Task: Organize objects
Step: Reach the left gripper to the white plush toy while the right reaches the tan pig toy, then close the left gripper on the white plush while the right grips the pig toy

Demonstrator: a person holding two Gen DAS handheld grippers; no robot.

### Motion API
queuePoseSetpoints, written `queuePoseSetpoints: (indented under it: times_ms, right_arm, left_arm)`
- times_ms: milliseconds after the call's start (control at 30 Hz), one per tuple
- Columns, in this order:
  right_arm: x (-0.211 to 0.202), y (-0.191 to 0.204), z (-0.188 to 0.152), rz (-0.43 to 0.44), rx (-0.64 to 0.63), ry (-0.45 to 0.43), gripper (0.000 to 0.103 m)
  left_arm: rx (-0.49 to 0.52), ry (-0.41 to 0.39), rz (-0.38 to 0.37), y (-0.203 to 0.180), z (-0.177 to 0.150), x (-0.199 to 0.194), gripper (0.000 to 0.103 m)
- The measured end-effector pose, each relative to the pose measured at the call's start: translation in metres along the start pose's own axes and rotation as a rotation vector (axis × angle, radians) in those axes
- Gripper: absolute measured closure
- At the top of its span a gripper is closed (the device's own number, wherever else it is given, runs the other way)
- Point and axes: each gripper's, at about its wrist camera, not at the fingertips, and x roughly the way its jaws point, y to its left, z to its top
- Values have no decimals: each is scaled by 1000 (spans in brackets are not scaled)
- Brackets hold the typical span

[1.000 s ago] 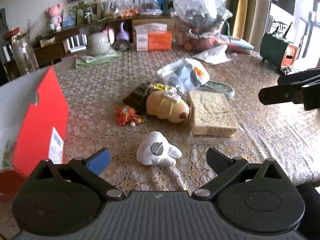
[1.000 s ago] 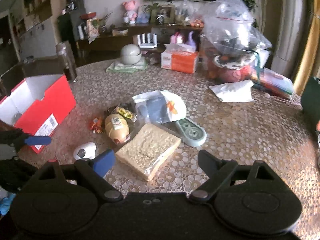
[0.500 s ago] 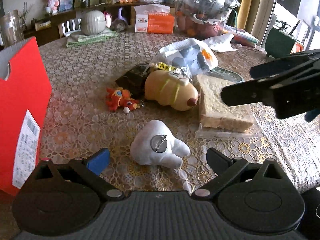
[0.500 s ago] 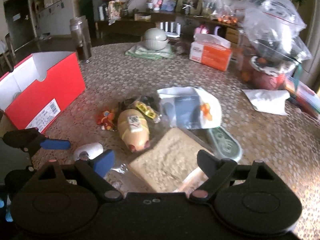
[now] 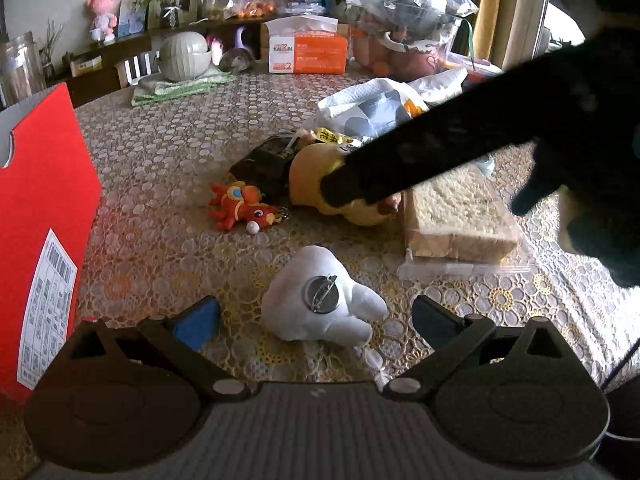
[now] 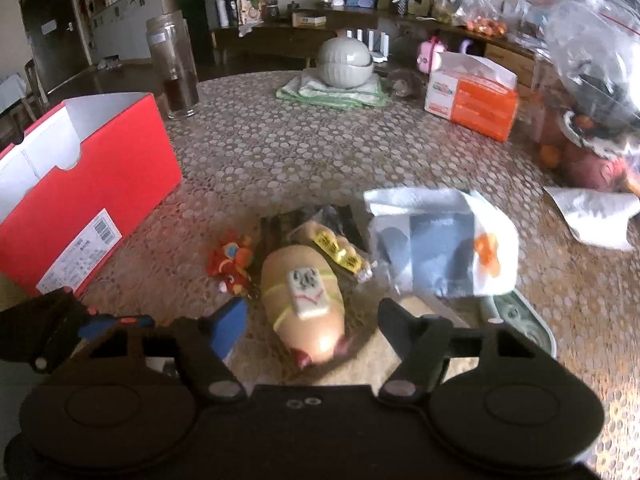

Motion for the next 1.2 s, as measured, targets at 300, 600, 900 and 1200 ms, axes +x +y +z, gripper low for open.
queuePoseSetpoints:
  times_ms: [300,600,900,1200]
  right_arm:
    - [12,12,-1,-21,-53,22,48]
    - [7,12,0,-38,-12,46,59]
    - [-24,23,2,-11,26,14,60]
    - [-76,41,-1,1,53,-29,60]
  left_arm:
    - [49,-25,16,-8,-2,-3,21]
    - [52,-26,2,-7,0,-7,43]
    - [-4,-50,10,2,3,-31,45]
    - [-29,-105,17,10,3,-78,45]
